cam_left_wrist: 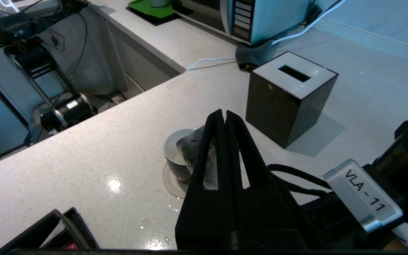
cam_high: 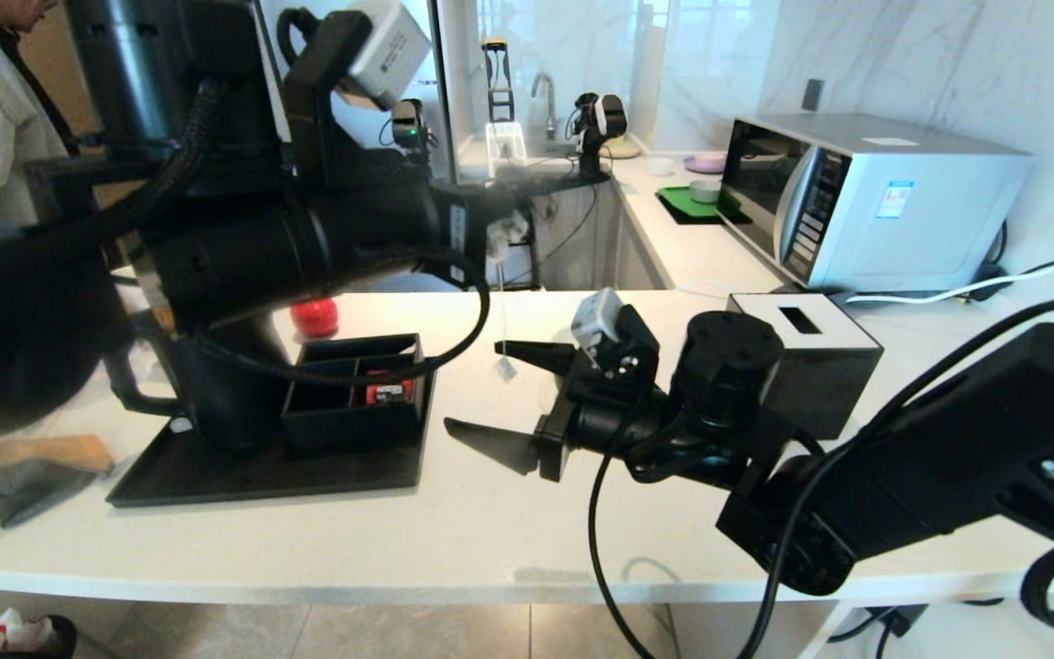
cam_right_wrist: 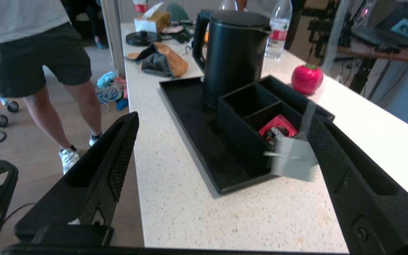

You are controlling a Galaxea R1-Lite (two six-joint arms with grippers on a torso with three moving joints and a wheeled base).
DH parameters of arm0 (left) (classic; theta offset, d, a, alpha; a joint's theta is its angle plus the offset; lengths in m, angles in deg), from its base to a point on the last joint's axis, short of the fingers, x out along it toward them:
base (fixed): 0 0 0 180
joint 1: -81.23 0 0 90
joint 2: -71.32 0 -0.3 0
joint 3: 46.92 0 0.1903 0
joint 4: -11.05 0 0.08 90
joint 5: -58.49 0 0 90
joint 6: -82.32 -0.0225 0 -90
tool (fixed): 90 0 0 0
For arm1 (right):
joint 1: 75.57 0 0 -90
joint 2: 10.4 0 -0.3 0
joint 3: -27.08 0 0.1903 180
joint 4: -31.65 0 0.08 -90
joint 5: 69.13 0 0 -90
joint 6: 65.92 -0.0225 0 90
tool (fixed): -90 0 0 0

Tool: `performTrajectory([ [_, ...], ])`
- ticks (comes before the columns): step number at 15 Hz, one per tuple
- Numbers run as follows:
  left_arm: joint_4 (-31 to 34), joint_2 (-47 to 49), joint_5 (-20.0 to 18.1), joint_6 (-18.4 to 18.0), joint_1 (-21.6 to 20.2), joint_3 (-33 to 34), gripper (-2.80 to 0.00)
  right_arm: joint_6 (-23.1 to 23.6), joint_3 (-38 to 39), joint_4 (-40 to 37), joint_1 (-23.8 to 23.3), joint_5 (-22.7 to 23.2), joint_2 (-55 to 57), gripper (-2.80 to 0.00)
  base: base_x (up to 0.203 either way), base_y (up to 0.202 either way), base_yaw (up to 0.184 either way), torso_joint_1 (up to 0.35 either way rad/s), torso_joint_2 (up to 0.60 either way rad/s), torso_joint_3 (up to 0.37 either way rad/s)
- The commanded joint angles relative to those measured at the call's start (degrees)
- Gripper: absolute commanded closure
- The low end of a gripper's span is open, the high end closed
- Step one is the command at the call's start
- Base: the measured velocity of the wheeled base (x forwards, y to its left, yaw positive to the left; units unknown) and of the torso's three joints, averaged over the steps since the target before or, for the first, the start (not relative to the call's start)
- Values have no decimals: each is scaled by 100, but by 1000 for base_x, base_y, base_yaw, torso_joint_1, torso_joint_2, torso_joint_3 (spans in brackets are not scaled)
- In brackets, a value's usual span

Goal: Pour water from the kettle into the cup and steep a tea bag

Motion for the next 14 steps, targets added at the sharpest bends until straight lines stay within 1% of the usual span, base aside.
performTrajectory([
  [1, -11, -33, 2, 4, 104, -3, 0, 1, 17, 94, 4, 19, 80, 0, 0, 0, 0, 0, 0, 0],
  [4, -11, -33, 8, -5, 186, -3, 0, 1, 16, 94, 4, 21, 80, 0, 0, 0, 0, 0, 0, 0],
  [9, -11, -68, 10, -5, 201, -21, 0, 1, 33, 94, 4, 16, 80, 0, 0, 0, 0, 0, 0, 0],
  [12, -11, -84, 10, -5, 201, -3, 0, -78, 42, 103, 4, 10, 72, 0, 0, 0, 0, 0, 0, 0],
  [14, -11, -86, 75, -5, 211, 6, 0, -87, 42, 138, 4, 7, 62, 0, 0, 0, 0, 0, 0, 0],
])
